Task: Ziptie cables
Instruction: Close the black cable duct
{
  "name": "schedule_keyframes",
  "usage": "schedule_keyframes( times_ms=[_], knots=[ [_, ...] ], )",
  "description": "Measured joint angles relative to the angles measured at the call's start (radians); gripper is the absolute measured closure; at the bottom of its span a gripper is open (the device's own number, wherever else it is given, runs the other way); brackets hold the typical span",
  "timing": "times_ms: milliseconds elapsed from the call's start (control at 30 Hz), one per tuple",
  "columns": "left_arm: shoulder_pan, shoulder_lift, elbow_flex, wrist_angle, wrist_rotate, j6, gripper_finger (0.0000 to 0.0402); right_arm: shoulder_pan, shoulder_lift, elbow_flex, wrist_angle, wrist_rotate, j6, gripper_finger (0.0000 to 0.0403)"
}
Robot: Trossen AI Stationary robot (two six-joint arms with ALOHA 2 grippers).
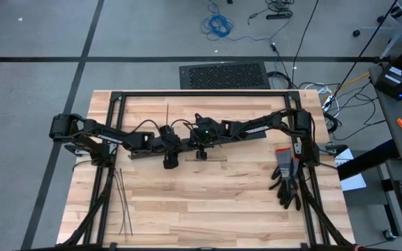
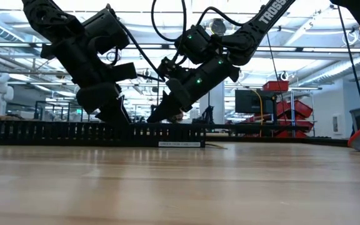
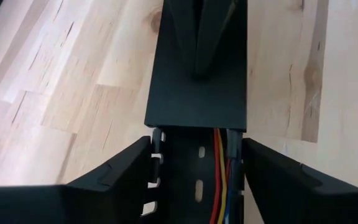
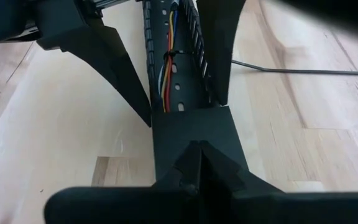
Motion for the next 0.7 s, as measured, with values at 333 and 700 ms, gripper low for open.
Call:
schedule_keyframes(
  times_ms=[333, 700],
  knots=[
    [-0.001, 0.000, -0.002, 0.003, -0.009, 0.014, 0.0191, 0.000, 0.000, -0.002, 0.002, 0.001, 0.000, 0.0403],
    [0.001, 0.002, -0.008, 0.008, -0.037, 0.011, 0.0191, 0.004, 0.112, 0.080, 0.063, -0.024, 0.008, 0.0403]
  ],
)
